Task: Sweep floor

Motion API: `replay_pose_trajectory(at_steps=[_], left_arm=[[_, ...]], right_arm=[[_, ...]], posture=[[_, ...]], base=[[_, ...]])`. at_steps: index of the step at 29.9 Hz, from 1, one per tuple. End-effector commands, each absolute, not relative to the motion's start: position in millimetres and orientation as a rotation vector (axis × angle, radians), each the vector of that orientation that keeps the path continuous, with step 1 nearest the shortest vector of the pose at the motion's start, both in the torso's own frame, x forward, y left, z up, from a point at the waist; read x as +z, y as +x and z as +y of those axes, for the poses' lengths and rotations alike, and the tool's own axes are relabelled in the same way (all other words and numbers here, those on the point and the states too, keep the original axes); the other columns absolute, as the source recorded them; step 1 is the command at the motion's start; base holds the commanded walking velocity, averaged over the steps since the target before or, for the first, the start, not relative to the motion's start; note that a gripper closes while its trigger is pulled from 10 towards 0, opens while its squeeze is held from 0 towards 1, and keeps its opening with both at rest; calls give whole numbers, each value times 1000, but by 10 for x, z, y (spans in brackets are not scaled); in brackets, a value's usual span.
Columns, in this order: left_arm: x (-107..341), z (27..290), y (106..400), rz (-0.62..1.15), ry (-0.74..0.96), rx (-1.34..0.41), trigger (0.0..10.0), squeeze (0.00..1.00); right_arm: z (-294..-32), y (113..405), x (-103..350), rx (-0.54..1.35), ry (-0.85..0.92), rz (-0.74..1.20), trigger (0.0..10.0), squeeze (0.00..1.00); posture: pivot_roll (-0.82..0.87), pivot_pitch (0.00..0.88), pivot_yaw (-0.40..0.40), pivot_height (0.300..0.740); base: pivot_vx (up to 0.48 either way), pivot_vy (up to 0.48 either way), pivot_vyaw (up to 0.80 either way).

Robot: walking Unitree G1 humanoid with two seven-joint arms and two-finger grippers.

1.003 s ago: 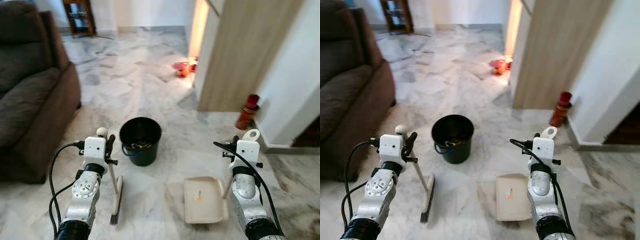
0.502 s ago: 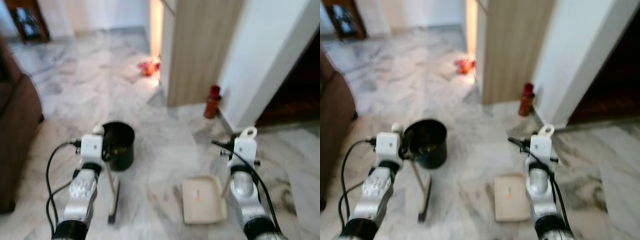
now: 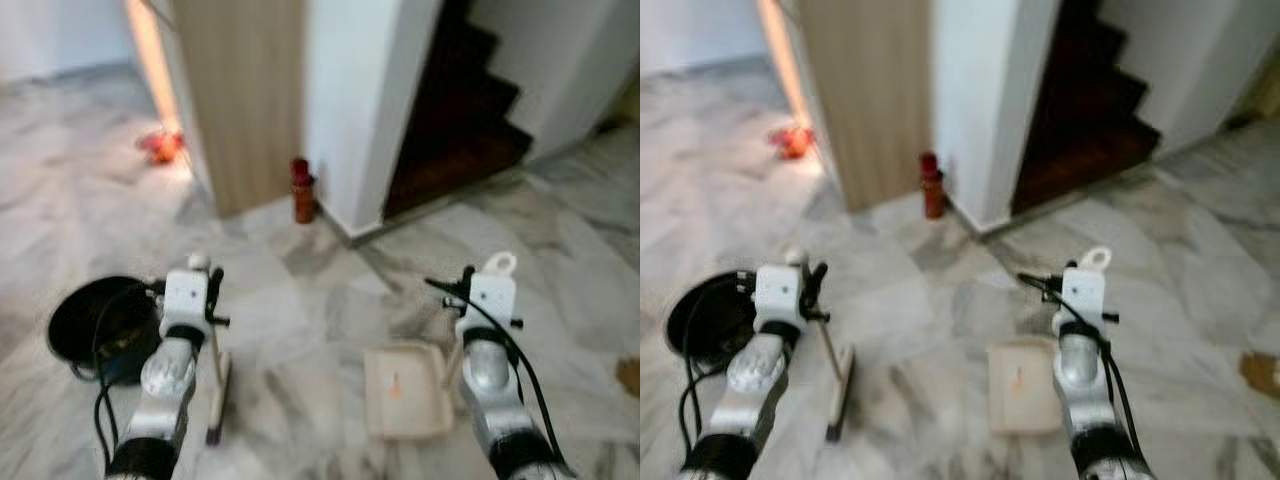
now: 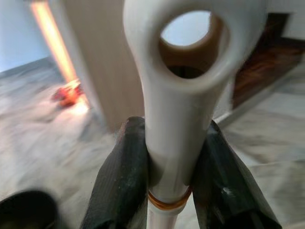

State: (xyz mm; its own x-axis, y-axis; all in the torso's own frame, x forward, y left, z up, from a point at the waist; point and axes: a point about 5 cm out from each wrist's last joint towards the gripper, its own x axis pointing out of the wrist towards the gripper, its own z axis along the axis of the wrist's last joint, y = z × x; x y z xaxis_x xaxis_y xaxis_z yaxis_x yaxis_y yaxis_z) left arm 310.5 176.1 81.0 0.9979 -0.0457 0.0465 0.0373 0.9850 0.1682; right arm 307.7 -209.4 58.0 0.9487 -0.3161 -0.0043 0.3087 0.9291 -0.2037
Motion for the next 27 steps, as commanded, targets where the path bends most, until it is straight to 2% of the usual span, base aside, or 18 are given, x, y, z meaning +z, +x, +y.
replay_pose_trajectory(at_steps=[1,12,17,27], left_arm=[[900,1795,3137,-92,173,-36,10000,0],[903,1781,3150,-94,190,-46,10000,0],[903,1784,3149,-95,189,-41,10000,0],[896,1800,3142,-92,183,-33,10000,0]], right_arm=[[-2060,3134,676,-311,-206,-7,10000,0],[-2051,3146,683,-303,-210,-8,10000,0],[-2047,3148,682,-303,-209,-9,10000,0],[-2042,3139,670,-305,-207,-5,10000,0]], posture=[[-16,0,-7,740],[-17,0,-9,740],[-13,0,-11,740],[-13,0,-11,740]], base=[[0,0,-800],[0,0,-800],[0,-317,-800],[0,0,-800]])
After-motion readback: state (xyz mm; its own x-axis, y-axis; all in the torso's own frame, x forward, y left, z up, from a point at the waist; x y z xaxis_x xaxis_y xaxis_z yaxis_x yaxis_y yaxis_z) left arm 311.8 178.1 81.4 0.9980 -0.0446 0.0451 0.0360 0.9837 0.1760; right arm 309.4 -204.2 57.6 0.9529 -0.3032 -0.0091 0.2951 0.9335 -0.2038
